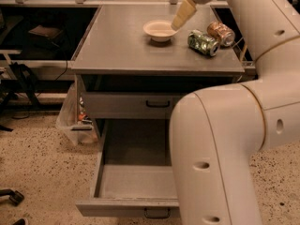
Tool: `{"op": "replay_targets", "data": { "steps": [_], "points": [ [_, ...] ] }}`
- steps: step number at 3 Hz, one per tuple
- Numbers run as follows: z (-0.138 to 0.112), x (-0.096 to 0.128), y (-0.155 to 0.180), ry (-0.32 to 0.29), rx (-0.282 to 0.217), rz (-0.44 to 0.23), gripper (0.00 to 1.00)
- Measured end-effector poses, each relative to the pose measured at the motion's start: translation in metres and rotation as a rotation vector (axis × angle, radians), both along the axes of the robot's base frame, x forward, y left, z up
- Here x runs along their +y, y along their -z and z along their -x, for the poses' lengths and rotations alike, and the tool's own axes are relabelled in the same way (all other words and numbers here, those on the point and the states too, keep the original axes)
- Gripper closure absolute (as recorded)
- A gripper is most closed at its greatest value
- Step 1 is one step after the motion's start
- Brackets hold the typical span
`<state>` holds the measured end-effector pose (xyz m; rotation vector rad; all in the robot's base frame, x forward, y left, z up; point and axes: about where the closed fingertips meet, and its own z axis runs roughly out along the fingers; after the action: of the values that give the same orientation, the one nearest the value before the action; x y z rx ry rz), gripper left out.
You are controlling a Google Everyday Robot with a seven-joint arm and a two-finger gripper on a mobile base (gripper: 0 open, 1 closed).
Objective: Pick green can from middle drawer and place on counter
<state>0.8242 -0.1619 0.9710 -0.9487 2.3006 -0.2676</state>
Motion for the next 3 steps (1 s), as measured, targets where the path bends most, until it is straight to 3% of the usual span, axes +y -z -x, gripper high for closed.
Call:
{"op": "replay_targets", "data": {
  "steps": [1,2,3],
  "points": [
    [0.005,0.055,-0.078,0.079,-0.150,0.041,0.00],
    [0.012,0.093,-0.103,0.085,-0.199,0.021,0.00],
    [0.012,0.093,-0.103,0.084,-0.199,0.020,0.00]
  ]
}}
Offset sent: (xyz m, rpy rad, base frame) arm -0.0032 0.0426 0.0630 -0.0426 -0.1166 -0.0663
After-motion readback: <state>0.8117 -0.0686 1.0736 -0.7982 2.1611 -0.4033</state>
